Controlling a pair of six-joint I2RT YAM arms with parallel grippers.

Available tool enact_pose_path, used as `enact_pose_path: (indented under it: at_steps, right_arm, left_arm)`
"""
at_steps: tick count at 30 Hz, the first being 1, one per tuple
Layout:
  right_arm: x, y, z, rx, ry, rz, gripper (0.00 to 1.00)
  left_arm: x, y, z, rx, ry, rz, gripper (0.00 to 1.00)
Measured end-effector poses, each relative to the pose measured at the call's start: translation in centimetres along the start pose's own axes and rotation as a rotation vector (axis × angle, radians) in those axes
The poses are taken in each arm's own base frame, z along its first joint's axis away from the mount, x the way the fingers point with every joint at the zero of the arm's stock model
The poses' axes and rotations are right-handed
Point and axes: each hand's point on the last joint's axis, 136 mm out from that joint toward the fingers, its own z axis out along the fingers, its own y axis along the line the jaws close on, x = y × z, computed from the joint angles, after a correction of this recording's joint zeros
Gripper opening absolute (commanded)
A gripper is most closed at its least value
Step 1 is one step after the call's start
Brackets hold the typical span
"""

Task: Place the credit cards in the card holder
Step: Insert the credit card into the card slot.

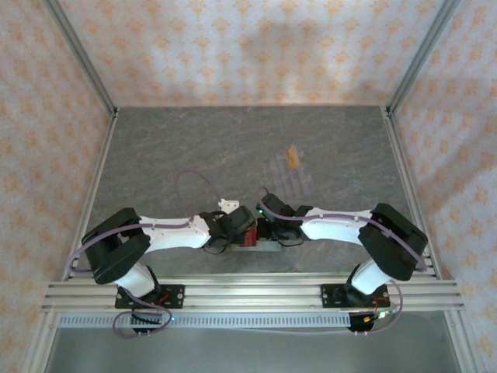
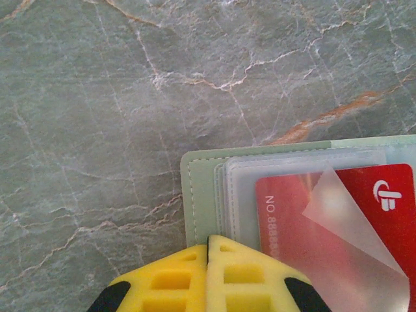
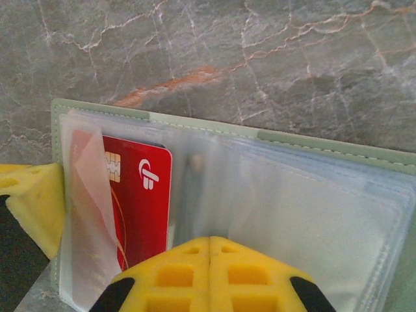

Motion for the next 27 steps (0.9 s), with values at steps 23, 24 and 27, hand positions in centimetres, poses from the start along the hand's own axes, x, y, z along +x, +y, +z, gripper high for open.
enact_pose_path:
  at_steps: [23, 24, 27]
  right_arm:
    - [-0.1, 1.5, 0.9, -0.034, 0.022, 0.003, 0.11]
    - [-0.1, 1.5, 0.9, -0.034, 0.021, 0.005, 0.12]
    - [-0.1, 1.3, 0.8, -0.02, 0.02, 0.002, 0.13]
  left_arm:
    - [0.1, 0.1, 0.2, 0.011, -0.011, -0.016, 0.04]
    - [0.1, 0.1, 0.1, 0.013, -0.012, -0.02, 0.04]
    - [0.1, 0.1, 0.1, 0.016, -0.014, -0.022, 0.04]
